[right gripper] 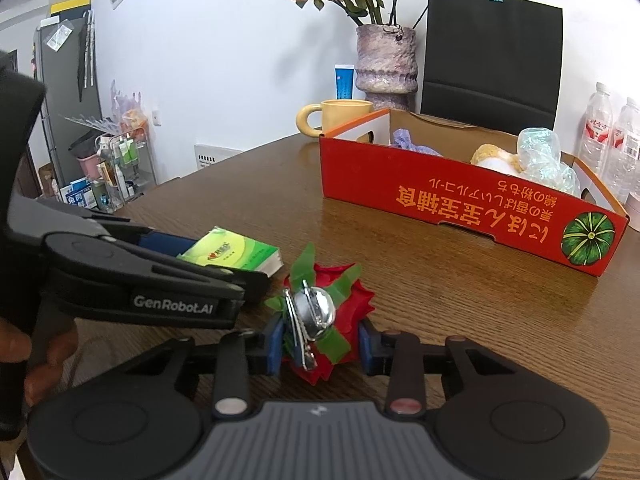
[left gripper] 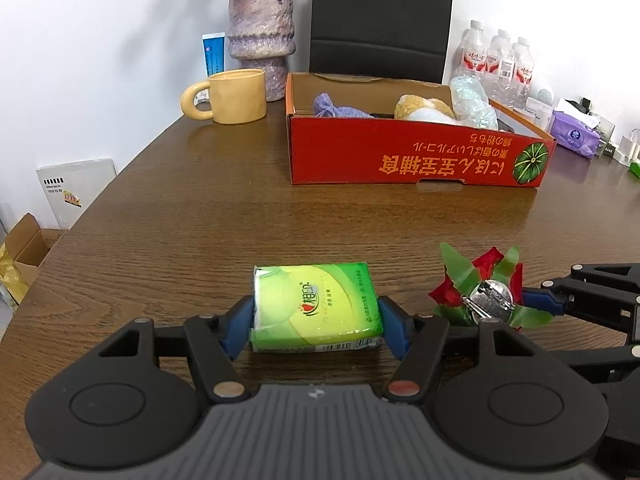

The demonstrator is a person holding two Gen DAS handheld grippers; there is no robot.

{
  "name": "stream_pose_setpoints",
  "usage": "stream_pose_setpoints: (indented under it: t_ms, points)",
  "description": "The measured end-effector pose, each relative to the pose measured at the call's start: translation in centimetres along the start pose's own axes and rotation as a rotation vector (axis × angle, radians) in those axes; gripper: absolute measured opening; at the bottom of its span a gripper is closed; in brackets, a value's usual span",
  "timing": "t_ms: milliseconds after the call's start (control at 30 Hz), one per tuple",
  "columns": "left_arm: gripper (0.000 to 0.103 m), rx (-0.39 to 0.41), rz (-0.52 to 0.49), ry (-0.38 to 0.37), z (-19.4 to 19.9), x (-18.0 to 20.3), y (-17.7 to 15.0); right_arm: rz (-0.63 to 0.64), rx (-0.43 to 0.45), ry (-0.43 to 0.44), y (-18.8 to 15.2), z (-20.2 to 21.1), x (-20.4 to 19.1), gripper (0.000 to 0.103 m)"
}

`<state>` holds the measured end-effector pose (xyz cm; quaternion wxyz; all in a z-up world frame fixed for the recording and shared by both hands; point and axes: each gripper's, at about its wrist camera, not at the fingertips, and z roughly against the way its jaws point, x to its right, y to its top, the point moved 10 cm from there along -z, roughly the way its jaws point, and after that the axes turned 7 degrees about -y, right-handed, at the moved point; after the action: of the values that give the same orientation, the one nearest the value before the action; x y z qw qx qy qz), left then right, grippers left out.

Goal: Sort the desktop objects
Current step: 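Lift the tissue pack and pinwheel toy and carry both over the box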

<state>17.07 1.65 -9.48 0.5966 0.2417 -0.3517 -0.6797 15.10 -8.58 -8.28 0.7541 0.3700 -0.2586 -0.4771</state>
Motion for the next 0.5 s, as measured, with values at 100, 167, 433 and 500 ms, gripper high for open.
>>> stream_pose_setpoints:
  t_ms: [100,167,433,500]
  points:
    - [0.066,0.008,-0.002,-0.005,0.3,0.1,0.2,-0.003,0.004,0.001,0.1,0.2,0.1,0.034]
    - [0.066,0.017,0.001,-0.008,0.6,0.2,0.4,-0.005,0.009,0.0,0.2,0.5,0.2,0.034]
    - [0.066,0.069,-0.001,-0.028,2.3,0.9,1.6,-0.033,0.027,0.005,1.0,1.7,1.1,0.034]
    - [0.066,0.08,-0.004,-0.034,2.7,1.2,2.1,-0.031,0.038,-0.002,1.3,2.1,1.4,0.034]
